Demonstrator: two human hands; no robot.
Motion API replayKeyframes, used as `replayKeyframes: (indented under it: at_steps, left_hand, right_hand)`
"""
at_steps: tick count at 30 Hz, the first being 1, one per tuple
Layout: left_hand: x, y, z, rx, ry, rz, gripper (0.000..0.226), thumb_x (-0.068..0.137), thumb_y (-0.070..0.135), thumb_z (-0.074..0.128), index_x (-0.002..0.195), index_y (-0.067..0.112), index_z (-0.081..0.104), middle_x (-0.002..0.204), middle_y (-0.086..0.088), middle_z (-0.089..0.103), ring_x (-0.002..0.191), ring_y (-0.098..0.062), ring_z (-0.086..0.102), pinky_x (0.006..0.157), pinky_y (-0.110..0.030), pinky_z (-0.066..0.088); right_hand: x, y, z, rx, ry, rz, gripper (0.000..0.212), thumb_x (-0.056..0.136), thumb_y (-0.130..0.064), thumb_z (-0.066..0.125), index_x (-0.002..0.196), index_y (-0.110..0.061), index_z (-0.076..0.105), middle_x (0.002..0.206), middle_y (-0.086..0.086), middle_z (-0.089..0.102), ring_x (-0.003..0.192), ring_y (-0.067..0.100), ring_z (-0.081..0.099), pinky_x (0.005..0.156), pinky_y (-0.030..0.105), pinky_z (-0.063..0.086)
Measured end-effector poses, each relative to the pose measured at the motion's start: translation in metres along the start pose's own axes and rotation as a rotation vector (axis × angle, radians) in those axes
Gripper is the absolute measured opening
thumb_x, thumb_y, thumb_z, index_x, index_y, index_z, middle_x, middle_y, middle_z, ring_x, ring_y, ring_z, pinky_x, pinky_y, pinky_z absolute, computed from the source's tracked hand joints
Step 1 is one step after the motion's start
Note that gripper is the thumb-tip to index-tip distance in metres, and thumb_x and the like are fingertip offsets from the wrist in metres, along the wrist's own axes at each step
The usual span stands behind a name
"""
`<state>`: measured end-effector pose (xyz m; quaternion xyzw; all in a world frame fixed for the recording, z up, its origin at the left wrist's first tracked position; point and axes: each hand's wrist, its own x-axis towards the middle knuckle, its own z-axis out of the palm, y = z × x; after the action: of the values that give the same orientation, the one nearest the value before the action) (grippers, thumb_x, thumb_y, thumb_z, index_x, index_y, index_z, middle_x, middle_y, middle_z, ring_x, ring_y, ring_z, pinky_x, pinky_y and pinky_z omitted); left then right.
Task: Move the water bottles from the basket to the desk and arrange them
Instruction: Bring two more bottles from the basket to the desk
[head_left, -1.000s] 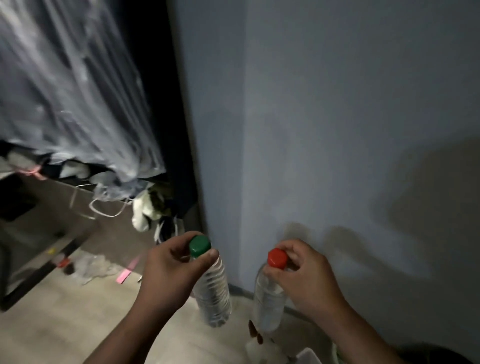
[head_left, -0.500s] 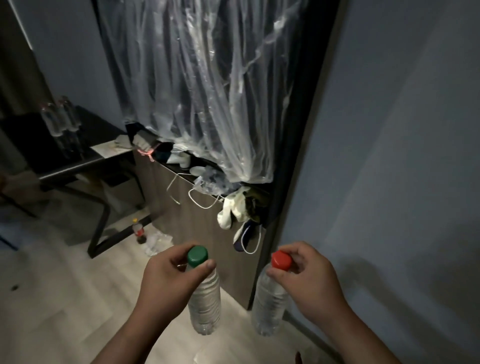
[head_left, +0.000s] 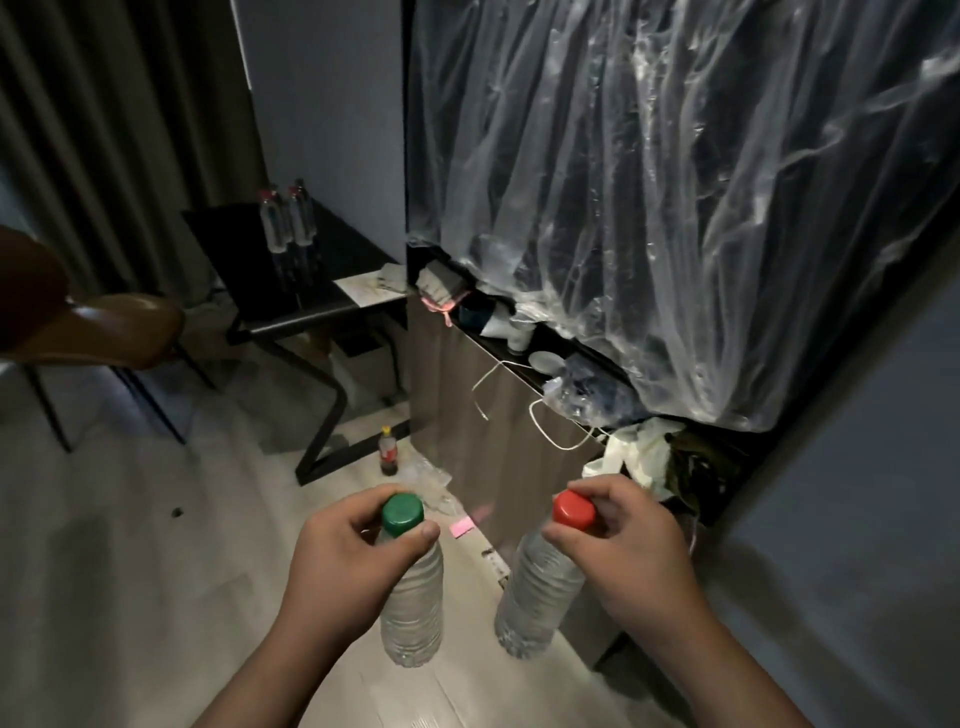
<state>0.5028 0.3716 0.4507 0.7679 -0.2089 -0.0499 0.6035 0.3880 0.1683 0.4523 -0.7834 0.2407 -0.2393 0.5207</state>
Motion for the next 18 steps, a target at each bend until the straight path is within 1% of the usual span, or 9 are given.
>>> replayKeyframes:
  at_steps: [1, 2, 4, 6, 10, 12, 15, 18]
  left_hand:
    - [0.006, -0.005, -0.008, 0.004, 0.023, -0.011, 0.025, 0.06, 0.028, 0.081, 0.08, 0.04, 0.07, 0.076, 0.013, 0.071, 0.072, -0.006, 0.066, 0.066, -0.017, 0.051]
    - [0.012, -0.01, -0.014, 0.01, 0.046, -0.019, 0.025, 0.06, 0.028, 0.081, 0.08, 0.039, 0.07, 0.075, 0.012, 0.071, 0.073, -0.008, 0.066, 0.066, -0.018, 0.051]
    - [0.025, -0.02, -0.026, 0.031, 0.087, -0.034, 0.033, 0.063, 0.018, 0.087, 0.08, 0.04, 0.069, 0.075, 0.012, 0.071, 0.072, -0.008, 0.066, 0.063, -0.014, 0.049]
    - [0.039, -0.032, -0.036, 0.05, 0.13, -0.063, 0.037, 0.067, 0.011, 0.084, 0.08, 0.042, 0.069, 0.074, 0.014, 0.071, 0.071, -0.004, 0.065, 0.061, -0.01, 0.048]
    - [0.075, -0.054, -0.054, 0.082, 0.199, -0.115, 0.025, 0.067, 0.013, 0.084, 0.076, 0.032, 0.072, 0.072, 0.008, 0.071, 0.067, -0.004, 0.064, 0.063, -0.018, 0.049]
    - [0.097, -0.06, -0.061, 0.106, 0.251, -0.115, 0.024, 0.067, 0.009, 0.084, 0.076, 0.029, 0.071, 0.071, 0.006, 0.07, 0.065, -0.004, 0.062, 0.063, -0.016, 0.048]
    - [0.135, -0.061, -0.067, 0.15, 0.316, -0.113, 0.023, 0.067, 0.008, 0.084, 0.074, 0.026, 0.071, 0.07, 0.01, 0.069, 0.065, -0.003, 0.062, 0.062, -0.012, 0.046]
    - [0.174, -0.06, -0.073, 0.156, 0.36, -0.12, 0.026, 0.066, 0.009, 0.085, 0.075, 0.027, 0.069, 0.07, 0.007, 0.067, 0.064, -0.003, 0.06, 0.062, -0.014, 0.046]
  right_hand:
    - [0.008, -0.003, 0.011, 0.002, -0.026, -0.006, 0.04, 0.065, -0.001, 0.086, 0.09, -0.024, 0.065, 0.084, -0.022, 0.072, 0.079, -0.002, 0.068, 0.071, 0.011, 0.05]
    - [0.017, -0.005, 0.022, -0.001, -0.047, -0.01, 0.04, 0.064, -0.002, 0.086, 0.09, -0.024, 0.065, 0.085, -0.022, 0.071, 0.079, -0.001, 0.068, 0.072, 0.012, 0.051]
    - [0.037, -0.008, 0.042, -0.003, -0.086, -0.018, 0.04, 0.064, -0.003, 0.087, 0.088, -0.026, 0.066, 0.086, -0.019, 0.072, 0.08, 0.001, 0.069, 0.073, 0.013, 0.052]
    - [0.058, -0.012, 0.062, 0.008, -0.139, -0.03, 0.039, 0.063, -0.001, 0.086, 0.086, -0.026, 0.066, 0.085, -0.018, 0.072, 0.079, 0.001, 0.068, 0.071, 0.012, 0.051]
    - [0.107, -0.019, 0.1, 0.029, -0.252, -0.071, 0.038, 0.065, 0.001, 0.085, 0.083, -0.026, 0.066, 0.082, -0.021, 0.071, 0.076, -0.003, 0.067, 0.069, 0.008, 0.048]
    - [0.135, -0.022, 0.118, 0.045, -0.297, -0.087, 0.037, 0.065, 0.001, 0.084, 0.082, -0.026, 0.066, 0.082, -0.02, 0.071, 0.076, -0.004, 0.066, 0.069, 0.007, 0.047]
    - [0.181, -0.026, 0.143, 0.054, -0.355, -0.098, 0.038, 0.064, -0.001, 0.086, 0.084, -0.026, 0.066, 0.086, -0.019, 0.071, 0.079, -0.001, 0.067, 0.07, 0.008, 0.048]
    - [0.228, -0.032, 0.165, 0.055, -0.41, -0.113, 0.038, 0.063, -0.003, 0.086, 0.085, -0.027, 0.067, 0.084, -0.015, 0.072, 0.081, 0.0, 0.068, 0.072, 0.009, 0.048]
